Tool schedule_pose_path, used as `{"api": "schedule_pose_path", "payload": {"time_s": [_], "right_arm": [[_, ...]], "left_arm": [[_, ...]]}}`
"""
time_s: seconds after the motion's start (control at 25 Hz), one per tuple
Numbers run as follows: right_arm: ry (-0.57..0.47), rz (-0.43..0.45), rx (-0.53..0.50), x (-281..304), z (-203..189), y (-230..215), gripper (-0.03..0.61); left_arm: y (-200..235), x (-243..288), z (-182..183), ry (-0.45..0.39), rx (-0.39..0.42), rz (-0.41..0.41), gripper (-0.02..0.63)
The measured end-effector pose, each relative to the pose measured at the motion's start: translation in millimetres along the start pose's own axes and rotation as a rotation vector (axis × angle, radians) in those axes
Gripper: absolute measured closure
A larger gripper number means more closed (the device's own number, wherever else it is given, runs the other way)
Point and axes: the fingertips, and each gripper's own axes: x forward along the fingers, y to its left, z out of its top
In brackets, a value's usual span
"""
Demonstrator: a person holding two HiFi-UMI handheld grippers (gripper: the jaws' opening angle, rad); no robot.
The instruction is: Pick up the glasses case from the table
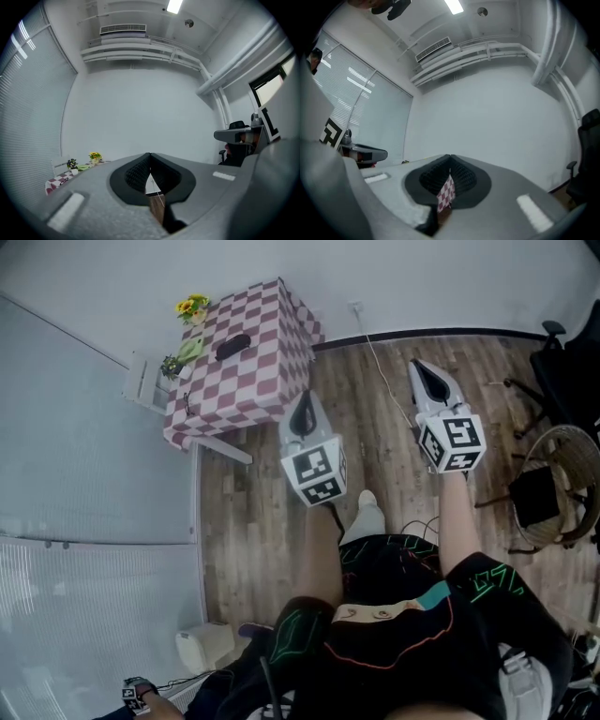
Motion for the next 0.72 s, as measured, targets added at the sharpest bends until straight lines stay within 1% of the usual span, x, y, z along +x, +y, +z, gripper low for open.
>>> {"api": "schedule_pose_path", "payload": {"time_s": [0.16, 0.32, 0.44, 0.56, 0.72], "right_arm": [[0.005, 0.017, -0.004, 24.0, -12.7, -1.5, 0.575], [0.011, -0.005, -0.026, 54.7, -19.1, -20.4, 0.575], [0.022, -0.005, -0.019, 82.4, -24.1, -30.0, 0.575], [0.040, 0.028, -0.020, 121.8, -32.9, -29.5, 0.575], [0.073, 0.083, -0.018, 182.5, -46.9, -18.5, 0.575]], "left_arm": [[16.3, 23.7, -17.3, 0.019, -0.019, 0.023, 0.604], [18.7, 64.1, -30.7, 0.025, -0.042, 0.013, 0.604], [24.7, 92.9, -38.3, 0.043, -0.053, 0.013, 0.604], [44.4, 125.1, -45.7, 0.059, -0.071, 0.041, 0.604], [82.3, 164.9, -61.3, 0.092, -0.099, 0.085, 0.604]]}}
